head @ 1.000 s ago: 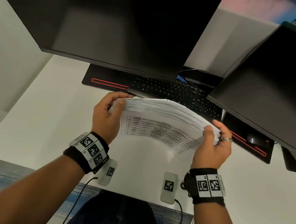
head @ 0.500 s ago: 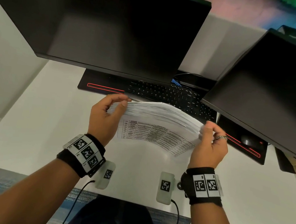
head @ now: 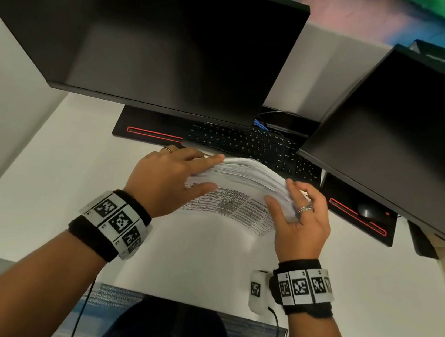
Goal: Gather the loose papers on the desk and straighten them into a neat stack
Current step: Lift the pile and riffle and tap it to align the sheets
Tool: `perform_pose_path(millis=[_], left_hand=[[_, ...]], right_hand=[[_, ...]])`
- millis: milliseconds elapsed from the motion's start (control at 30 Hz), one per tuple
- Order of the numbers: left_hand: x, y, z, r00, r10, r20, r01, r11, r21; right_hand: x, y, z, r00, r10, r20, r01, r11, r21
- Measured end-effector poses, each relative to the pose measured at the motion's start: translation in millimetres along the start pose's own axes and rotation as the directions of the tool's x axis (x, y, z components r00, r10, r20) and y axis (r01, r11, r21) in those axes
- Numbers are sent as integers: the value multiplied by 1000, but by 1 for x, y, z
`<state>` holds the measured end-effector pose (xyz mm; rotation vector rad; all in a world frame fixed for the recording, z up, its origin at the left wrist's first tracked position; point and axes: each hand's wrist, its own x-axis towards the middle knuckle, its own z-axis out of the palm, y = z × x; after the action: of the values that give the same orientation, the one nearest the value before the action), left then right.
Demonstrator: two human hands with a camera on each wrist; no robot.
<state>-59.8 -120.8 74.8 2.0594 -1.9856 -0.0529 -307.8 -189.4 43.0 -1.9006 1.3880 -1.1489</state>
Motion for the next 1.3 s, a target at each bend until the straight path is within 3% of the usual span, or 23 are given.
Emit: perform_pose_path(millis=[233,400,500,567,600,667,733,767,833,967,1033,1133,1200,1300], left_hand=[[12,5,-7,985,85,147,-107,983,150],[19,8,-5,975,116,190,-144,979,143],[20,1,-12,983,118,142,-129,989,77],[16,-13,-14,992,-6,123,28,984,-174],[11,-20,-11,988,-108,107,141,917,-372],[0,-32,1,947,-312,76,267,634,-726],[-8,-33,15,910,-388,146,306,390,-868],[-9,-29,23,905,-385,183,322,339,-884],[-6,-18,34,899,-392,196,347,364,-864],[-1,-8,31,902,-428,56,256,424,-869],[-5,-11,29,909,-415,46,243,438,-865],[-12,-14,29,906,-421,36,200,354,-913],[-9,-14,30,888,-458,-46,148,380,-913],[-7,-6,36,807,-570,-154,140,438,-888]], right_hand=[[3,3,-3,995,10,96,5,989,-150],[6,2,-3,996,13,90,4,982,-189],[7,2,-4,994,109,9,-108,991,-79],[7,4,-4,969,244,-39,-234,957,172],[7,5,-5,945,323,-49,-291,901,322],[7,12,-3,887,460,-30,-383,771,509],[8,18,2,850,525,28,-447,693,566],[9,19,5,843,535,52,-467,683,562],[10,15,10,841,533,91,-487,674,555],[11,6,5,875,481,44,-412,695,590],[7,5,3,874,485,45,-415,693,589],[3,4,7,886,460,59,-411,719,560],[7,-3,12,899,438,20,-369,730,575],[8,-6,16,890,454,-41,-349,736,580]])
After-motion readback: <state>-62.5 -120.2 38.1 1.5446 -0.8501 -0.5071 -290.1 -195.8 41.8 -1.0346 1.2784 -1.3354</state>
